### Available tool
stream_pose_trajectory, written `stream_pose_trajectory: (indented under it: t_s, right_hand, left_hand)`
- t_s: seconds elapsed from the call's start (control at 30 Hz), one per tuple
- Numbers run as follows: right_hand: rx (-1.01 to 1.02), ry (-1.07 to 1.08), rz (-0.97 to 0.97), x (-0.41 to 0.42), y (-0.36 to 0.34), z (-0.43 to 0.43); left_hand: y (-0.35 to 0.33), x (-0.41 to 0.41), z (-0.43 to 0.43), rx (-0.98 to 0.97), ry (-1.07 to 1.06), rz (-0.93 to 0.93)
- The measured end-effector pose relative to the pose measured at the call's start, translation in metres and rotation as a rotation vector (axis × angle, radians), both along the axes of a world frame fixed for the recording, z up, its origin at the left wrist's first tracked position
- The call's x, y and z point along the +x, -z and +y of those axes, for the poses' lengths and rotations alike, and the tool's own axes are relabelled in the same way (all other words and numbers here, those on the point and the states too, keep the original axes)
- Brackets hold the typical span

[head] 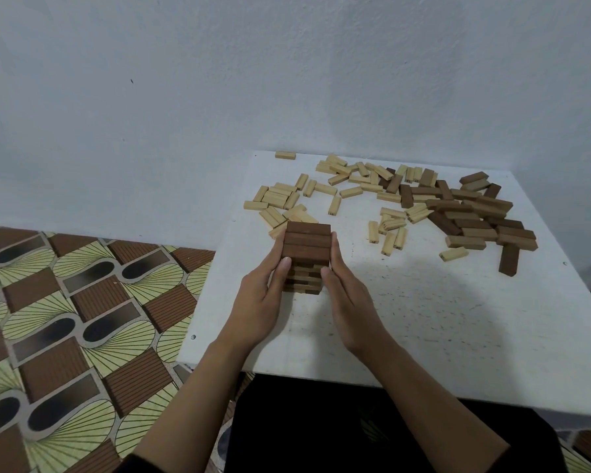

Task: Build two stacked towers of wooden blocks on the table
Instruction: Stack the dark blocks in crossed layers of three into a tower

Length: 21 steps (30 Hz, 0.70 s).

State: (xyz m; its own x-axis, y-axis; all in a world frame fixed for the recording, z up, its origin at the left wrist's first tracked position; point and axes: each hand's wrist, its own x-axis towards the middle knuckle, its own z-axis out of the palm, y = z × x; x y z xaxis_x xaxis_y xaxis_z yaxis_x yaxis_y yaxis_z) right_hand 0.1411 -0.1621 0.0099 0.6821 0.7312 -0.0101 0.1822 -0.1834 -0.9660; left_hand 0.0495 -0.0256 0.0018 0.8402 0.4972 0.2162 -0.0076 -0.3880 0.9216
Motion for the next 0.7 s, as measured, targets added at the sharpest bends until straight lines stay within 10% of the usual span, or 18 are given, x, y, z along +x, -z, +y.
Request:
stream_pose_trajectory:
  t_s: [0.7]
  right_hand:
    - [-0.057, 0.024, -0.021, -0.0029, -0.0042, 0.0021]
  left_hand:
    - [0.0009, -0.0051, 0.0079, 0.126, 0.044, 0.055]
